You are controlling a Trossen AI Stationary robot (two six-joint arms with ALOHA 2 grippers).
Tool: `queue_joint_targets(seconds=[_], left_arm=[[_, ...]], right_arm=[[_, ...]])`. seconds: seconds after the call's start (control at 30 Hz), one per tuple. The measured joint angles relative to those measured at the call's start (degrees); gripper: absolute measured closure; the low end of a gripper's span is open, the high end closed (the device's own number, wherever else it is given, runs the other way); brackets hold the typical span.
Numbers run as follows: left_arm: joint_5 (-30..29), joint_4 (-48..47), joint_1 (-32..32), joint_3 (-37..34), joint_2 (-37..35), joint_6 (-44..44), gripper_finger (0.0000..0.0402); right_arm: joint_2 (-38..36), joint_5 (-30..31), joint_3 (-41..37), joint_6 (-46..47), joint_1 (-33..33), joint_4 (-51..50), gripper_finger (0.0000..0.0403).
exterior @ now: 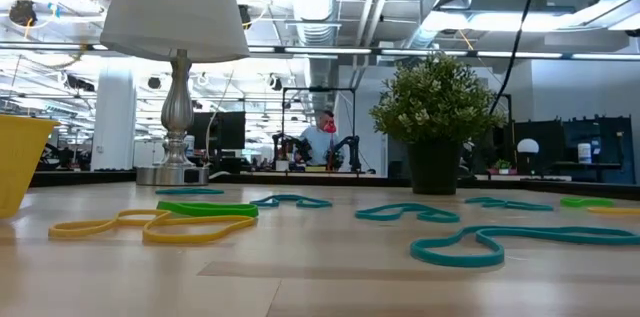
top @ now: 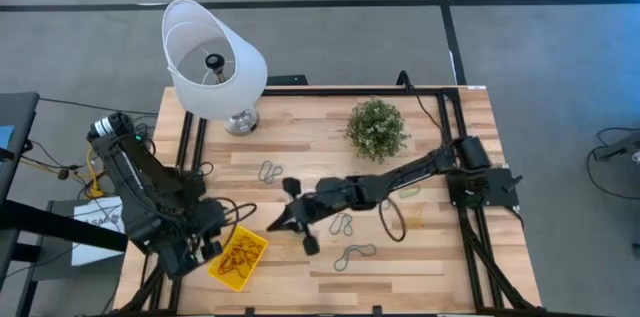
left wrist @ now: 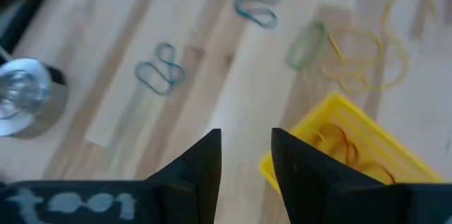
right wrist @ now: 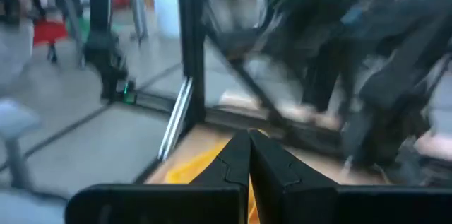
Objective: Pick and place items into bin
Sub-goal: Put the top yellow rubberband into the yellow bin
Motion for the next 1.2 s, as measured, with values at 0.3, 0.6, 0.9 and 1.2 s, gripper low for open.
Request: queue_joint_targets(seconds=[0.3, 0.6, 0.9, 1.2], left_arm=[[-6.6, -2.5, 0.0, 0.0, -5.6, -2.5, 0.0288], [-6.6, -2.3, 0.0, 0.0, -5.5, 1.1, 0.0288], [-6.2, -2.5, 0.0, 0.0, -5.5, 2.6, 0.0288], [-6.3, -2.5, 0.0, 0.0, -5.5, 3.0, 0.0288]], right_arm=[[12.8, 0.7, 15.7, 0.4, 1.3, -1.8, 0.0403], [23.6, 0.5, 26.5, 1.5, 1.4, -6.6, 0.0403], [29.1, 0.6, 32.9, 1.6, 1.0, -13.2, 0.0375], [27.9, 1.0, 34.0, 1.4, 0.2, -17.1, 0.0287]])
